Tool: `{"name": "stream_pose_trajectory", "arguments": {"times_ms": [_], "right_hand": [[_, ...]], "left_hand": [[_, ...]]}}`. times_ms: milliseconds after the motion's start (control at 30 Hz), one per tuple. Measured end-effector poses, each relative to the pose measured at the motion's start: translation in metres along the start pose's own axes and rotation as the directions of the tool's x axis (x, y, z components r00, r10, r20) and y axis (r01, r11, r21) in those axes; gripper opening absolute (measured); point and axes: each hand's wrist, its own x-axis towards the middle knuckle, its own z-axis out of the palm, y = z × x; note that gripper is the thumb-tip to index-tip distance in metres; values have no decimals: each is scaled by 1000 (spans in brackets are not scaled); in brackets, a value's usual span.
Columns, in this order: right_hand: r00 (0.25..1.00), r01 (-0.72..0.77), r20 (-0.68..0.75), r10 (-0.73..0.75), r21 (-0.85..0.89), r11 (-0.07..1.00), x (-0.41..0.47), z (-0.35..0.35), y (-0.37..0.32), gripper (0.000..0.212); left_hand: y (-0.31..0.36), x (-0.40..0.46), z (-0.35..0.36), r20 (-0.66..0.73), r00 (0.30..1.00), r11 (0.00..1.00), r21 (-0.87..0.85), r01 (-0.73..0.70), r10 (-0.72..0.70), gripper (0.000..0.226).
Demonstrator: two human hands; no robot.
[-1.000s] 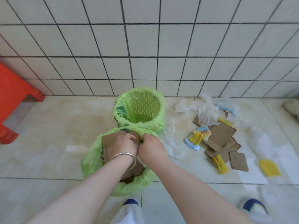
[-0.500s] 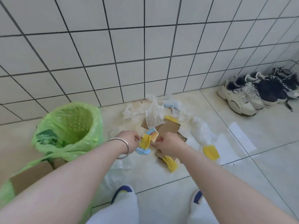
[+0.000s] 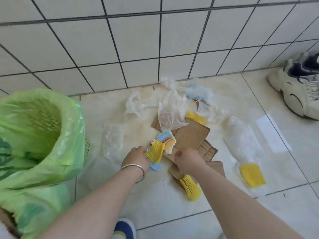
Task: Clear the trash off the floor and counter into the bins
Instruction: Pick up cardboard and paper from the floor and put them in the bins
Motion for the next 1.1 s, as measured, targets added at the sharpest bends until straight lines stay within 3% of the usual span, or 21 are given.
{"name": "stream_pose_trajectory", "arguments": {"times_ms": [100, 200, 300, 400, 533, 633, 733, 833, 933, 1100], "right_hand": [[1000, -14, -19, 18, 194, 981, 20, -1, -3, 28], [988, -81, -85, 130, 432, 898, 43, 2, 0, 35], [974, -115, -97, 204, 565, 817, 66, 9, 0, 35], [980, -119, -63, 189, 577, 808, 83, 18, -1, 33], [984, -129, -14, 176, 622, 772, 91, 24, -1, 11], [995, -61, -15, 97, 682, 729, 87, 23, 0, 25], [1000, -17, 26, -5, 790, 613, 77, 22, 0, 26], [999, -24, 32, -3, 802, 596, 69, 24, -1, 19], [996, -40, -13, 89, 822, 569, 66, 25, 3, 13], [982, -14, -90, 164, 838, 545, 59, 12, 21, 12]], "left_hand": [[3, 24, 10, -49, 999, 998, -56, 10, -13, 36], [4, 45, 12, -87, 995, 995, -93, 33, -41, 38], [5, 63, 11, -104, 987, 975, -198, 102, -125, 32], [7, 72, 12, -43, 983, 933, -327, 153, -176, 21], [12, 72, 14, 37, 989, 899, -413, 147, -145, 23], [14, 71, 17, 91, 991, 905, -405, 126, -98, 20], [13, 63, 18, 149, 989, 896, -437, 83, -19, 4], [7, 53, 18, 162, 986, 865, -500, 44, 43, 11], [2, 48, 16, 101, 994, 826, -563, 13, 53, 17], [4, 54, 3, -156, 986, 764, -643, -56, -60, 18]]}}
